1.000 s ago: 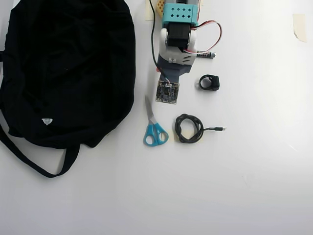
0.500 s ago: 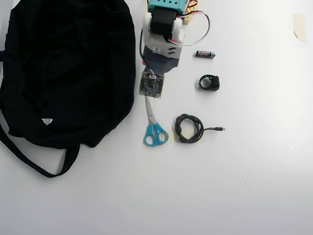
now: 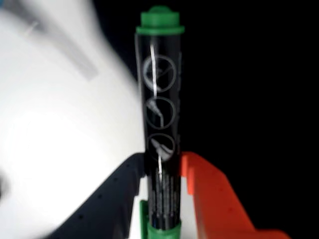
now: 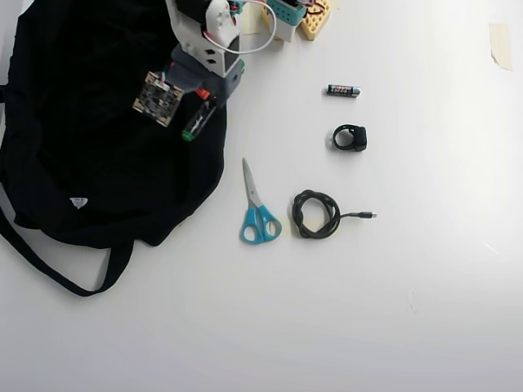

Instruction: Put the green marker into the black bag

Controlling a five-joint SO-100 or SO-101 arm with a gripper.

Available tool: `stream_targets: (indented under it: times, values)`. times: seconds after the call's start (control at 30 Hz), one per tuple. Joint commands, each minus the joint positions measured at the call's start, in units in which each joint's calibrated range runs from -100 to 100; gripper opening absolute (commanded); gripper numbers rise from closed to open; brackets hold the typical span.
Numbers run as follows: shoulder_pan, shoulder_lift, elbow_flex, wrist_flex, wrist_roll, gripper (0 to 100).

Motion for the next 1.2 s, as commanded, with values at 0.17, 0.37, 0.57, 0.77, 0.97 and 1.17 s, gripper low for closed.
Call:
stream_targets:
  times: [0.17, 0.37, 0.57, 0.77, 0.97, 1.17]
  values:
    - [16.7, 0.3, -4.4, -8.7, -1.8, 2]
    - [27.8, 15.7, -12.5, -12.8, -1.8, 2]
    - [30.1, 30.0, -24.9, -12.3, -1.8, 2]
    - [30.4, 29.8, -24.9, -12.0, -2.5, 26]
    - [25.4, 13.8, -28.2, 1.9, -5.6, 26]
    - [-1.2, 8.3, -25.7, 5.3, -5.6, 18]
